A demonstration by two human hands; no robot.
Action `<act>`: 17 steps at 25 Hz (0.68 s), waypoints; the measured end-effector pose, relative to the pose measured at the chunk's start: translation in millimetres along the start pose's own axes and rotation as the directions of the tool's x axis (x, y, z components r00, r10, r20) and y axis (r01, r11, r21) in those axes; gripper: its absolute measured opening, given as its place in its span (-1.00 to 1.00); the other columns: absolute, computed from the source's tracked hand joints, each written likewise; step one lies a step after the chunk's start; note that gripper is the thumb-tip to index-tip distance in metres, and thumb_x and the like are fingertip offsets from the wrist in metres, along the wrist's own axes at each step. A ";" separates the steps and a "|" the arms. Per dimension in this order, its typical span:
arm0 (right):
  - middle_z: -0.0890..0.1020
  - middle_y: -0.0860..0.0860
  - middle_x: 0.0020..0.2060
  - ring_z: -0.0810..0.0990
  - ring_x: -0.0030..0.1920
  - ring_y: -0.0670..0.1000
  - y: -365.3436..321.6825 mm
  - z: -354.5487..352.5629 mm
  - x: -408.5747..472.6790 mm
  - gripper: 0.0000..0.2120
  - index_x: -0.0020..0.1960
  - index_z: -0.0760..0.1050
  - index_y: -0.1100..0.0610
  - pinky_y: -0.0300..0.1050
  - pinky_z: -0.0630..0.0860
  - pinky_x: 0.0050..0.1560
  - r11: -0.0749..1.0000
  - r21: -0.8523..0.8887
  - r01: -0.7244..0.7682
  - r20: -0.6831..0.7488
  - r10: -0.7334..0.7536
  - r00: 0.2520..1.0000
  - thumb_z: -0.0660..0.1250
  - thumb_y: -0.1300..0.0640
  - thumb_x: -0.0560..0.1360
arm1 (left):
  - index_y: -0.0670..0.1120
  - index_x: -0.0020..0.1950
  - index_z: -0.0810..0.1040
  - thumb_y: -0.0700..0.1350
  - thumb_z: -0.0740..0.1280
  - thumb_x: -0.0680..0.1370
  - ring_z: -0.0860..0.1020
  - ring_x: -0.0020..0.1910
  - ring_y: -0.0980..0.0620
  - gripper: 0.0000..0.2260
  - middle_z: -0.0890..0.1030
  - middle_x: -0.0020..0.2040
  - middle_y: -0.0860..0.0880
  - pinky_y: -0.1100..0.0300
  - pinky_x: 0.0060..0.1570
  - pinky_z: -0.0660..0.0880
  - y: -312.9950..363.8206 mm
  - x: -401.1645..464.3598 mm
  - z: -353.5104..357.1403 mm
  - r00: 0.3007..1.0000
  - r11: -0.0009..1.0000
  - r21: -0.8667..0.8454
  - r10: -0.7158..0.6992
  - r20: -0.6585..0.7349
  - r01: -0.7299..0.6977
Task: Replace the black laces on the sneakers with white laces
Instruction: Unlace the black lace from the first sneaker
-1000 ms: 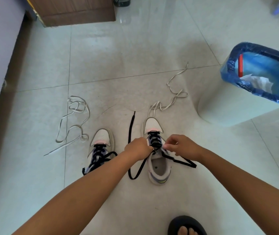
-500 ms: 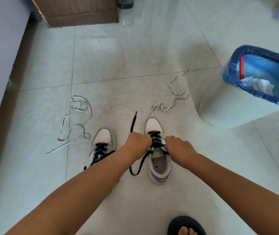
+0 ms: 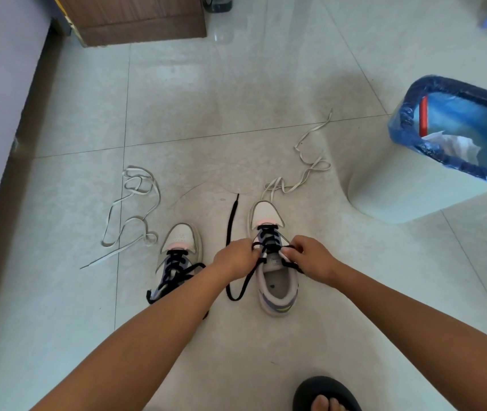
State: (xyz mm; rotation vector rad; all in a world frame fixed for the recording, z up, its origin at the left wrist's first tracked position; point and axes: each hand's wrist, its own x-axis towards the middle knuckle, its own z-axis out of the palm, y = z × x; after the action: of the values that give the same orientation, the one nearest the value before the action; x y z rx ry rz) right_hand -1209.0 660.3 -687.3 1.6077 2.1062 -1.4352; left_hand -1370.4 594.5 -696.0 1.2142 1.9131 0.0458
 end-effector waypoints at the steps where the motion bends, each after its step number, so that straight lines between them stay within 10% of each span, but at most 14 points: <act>1: 0.40 0.02 -0.33 0.38 -0.32 0.01 0.2 -0.9 0.9 -0.73 -0.26 0.29 0.11 -0.19 0.37 -0.40 0.999 0.040 -0.016 -0.023 0.017 1.000 0.24 0.06 0.57 | -0.17 0.05 0.40 -0.13 0.13 0.62 0.53 -0.13 -0.08 -0.87 0.52 -0.06 -0.08 0.18 -0.34 0.27 -3.6 -2.8 -3.6 0.993 0.946 0.316 0.097 -0.068 -0.071; 4: 0.45 0.06 -0.28 0.47 -0.32 0.07 -0.4 -4.3 1.1 -0.77 -0.23 0.28 0.11 -0.01 0.58 -0.37 0.999 -0.018 -0.037 -0.074 0.036 0.997 0.21 0.11 0.58 | -0.16 0.14 0.34 -0.31 0.25 0.51 0.53 -0.06 -0.08 -0.77 0.51 0.02 -0.10 0.15 -0.28 0.28 -25.9 -0.5 -5.3 0.946 0.595 0.792 0.315 -0.075 -0.135; 5: 0.46 0.07 -0.27 0.50 -0.31 0.10 -1.0 -3.7 1.3 -0.77 -0.22 0.28 0.11 0.05 0.61 -0.31 0.999 -0.048 -0.018 -0.091 0.013 0.996 0.20 0.11 0.58 | -0.16 0.12 0.34 -0.28 0.24 0.51 0.52 -0.09 -0.07 -0.79 0.52 0.00 -0.09 0.14 -0.26 0.29 -31.7 0.3 -2.6 0.949 0.653 0.751 0.289 -0.124 -0.101; 7: 0.48 0.06 -0.26 0.50 -0.26 0.11 -1.4 -3.6 0.3 -0.79 -0.18 0.30 0.12 0.11 0.61 -0.21 0.999 -0.045 0.009 -0.087 -0.013 0.996 0.19 0.06 0.59 | -0.17 0.05 0.41 -0.10 0.18 0.58 0.48 -0.23 -0.03 -0.85 0.53 -0.12 -0.09 0.19 -0.30 0.30 -31.0 5.1 -2.9 0.968 0.986 0.122 -0.083 -0.238 0.114; 9: 0.50 0.02 -0.24 0.51 -0.20 0.08 0.2 -3.9 -2.7 -0.71 -0.08 0.33 0.11 0.08 0.55 -0.17 0.999 -0.032 -0.015 -0.003 0.015 1.000 0.19 -0.13 0.56 | -0.19 -0.13 0.48 0.01 0.12 0.61 0.40 -0.42 0.01 -0.69 0.47 -0.32 -0.08 0.26 -0.42 0.28 -24.3 6.6 -7.9 0.929 0.642 -0.681 -0.328 0.172 0.352; 11: 0.52 -0.02 -0.19 0.52 -0.17 0.04 4.3 -0.3 -6.9 -0.59 0.02 0.32 0.09 -0.06 0.45 -0.21 0.960 -0.278 0.006 0.057 0.010 0.998 0.18 -0.27 0.51 | -0.15 -0.26 0.45 0.03 0.18 0.61 0.35 -0.55 0.06 -0.66 0.42 -0.46 -0.03 0.33 -0.54 0.22 -20.0 3.7 -2.9 0.923 0.456 -0.802 -0.180 0.341 0.386; 15: 0.59 0.14 -0.03 0.56 -0.08 0.20 2.9 12.7 -4.1 -0.74 0.12 0.30 0.16 -0.09 0.32 -0.25 0.790 -0.603 0.113 0.028 -0.121 0.992 0.15 -0.02 0.58 | -0.15 -0.20 0.48 -0.03 0.23 0.60 0.49 -0.35 0.01 -0.74 0.52 -0.34 0.01 0.25 -0.41 0.35 -21.2 6.0 -17.6 0.997 0.994 -0.108 -0.002 0.080 0.010; 17: 0.59 0.20 -0.03 0.56 -0.08 0.24 1.6 11.4 -3.4 -0.79 0.12 0.31 0.19 -0.07 0.29 -0.26 0.788 -0.609 0.091 0.002 -0.113 0.994 0.13 0.08 0.57 | -0.15 -0.04 0.49 -0.10 0.28 0.56 0.57 -0.18 -0.04 -0.88 0.58 -0.13 -0.07 0.17 -0.31 0.35 -31.3 11.0 -35.6 0.972 0.826 0.557 0.191 -0.136 -0.085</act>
State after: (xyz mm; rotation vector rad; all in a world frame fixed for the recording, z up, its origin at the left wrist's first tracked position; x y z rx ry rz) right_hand -1211.0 649.6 -692.4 1.2717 2.3610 -0.6149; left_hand -1418.8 600.0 -693.9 1.7871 2.0681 -0.3513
